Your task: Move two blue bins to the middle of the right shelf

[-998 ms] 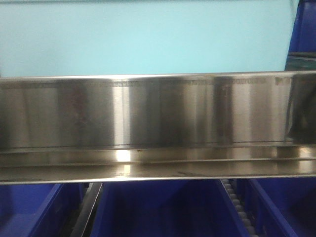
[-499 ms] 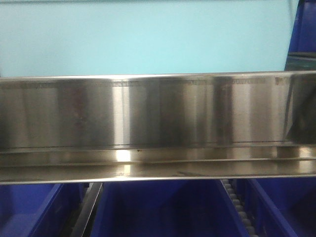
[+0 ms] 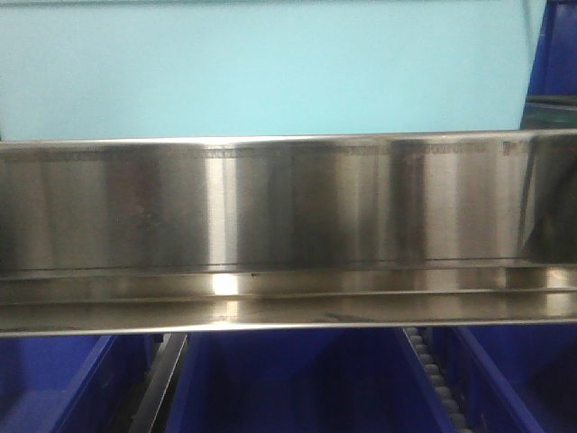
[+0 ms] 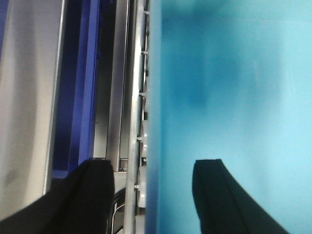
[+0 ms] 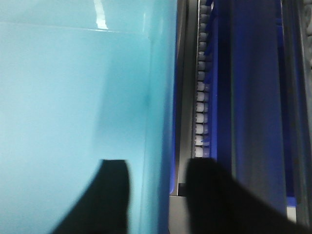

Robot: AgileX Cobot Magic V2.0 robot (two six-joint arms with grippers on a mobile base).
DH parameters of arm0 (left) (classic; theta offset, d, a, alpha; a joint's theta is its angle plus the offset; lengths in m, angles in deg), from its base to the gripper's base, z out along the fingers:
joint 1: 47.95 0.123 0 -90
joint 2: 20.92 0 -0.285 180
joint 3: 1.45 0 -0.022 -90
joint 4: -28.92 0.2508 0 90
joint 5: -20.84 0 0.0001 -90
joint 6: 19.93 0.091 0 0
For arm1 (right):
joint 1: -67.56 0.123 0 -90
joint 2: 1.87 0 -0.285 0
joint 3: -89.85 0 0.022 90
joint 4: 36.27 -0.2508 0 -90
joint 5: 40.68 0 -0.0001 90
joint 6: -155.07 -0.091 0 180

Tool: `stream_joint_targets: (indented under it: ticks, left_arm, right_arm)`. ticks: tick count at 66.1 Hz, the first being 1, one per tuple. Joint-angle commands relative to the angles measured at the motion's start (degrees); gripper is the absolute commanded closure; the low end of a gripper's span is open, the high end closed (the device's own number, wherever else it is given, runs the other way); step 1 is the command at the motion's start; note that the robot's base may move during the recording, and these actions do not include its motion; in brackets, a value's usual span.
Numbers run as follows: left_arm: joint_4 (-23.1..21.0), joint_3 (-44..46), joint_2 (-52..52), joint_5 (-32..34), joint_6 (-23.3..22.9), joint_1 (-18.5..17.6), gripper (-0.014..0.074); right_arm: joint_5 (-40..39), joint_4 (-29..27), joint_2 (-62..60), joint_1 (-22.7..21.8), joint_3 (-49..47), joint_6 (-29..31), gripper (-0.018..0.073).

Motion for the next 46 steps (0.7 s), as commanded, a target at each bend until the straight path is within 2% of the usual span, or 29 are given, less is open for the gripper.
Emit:
stream_joint_targets:
  ticks: [1, 7, 13, 23, 30, 37, 46]
  left_arm:
    - [0.02, 0.32, 0.02, 1.21, 0.09, -0.08, 0.0402]
    - [0.02, 0.32, 0.02, 1.59, 0.09, -0.08, 0.0542]
    - [0.02, 0.32, 0.02, 2.09, 0.09, -0.08, 0.0707]
    - [0.02, 0.44, 0.02, 2.33, 0.09, -0.08, 0.0707]
    - [0.57, 0.89, -0.50, 2.00, -0.04, -0.55, 0.0707]
    - [2.74, 1.88, -1.90, 1.42, -1.51, -1.51, 0.0707]
    - [6.24, 3.40, -4.72, 0.89, -2.84, -3.59, 0.0707]
  right_arm:
    - [-0.78, 0.46, -0.17, -0.26, -0.46, -0.02, 0.0569]
    - [-0.78, 0.46, -0.17, -0.26, -0.46, -0.02, 0.0720]
    - [-1.12, 0.46, -0.17, -0.26, -0.46, -0.02, 0.0717]
    - [-1.13, 0.46, -0.17, -0.26, -0.57, -0.58, 0.0718]
    - [-0.24, 2.63, -0.58, 0.34, -0.69, -2.51, 0.0718]
    - [-0.12, 5.52, -1.92, 1.62, -0.78, -4.69, 0.0718]
    - [-0.15, 6.31, -5.05, 2.87, -0.78, -6.12, 0.0718]
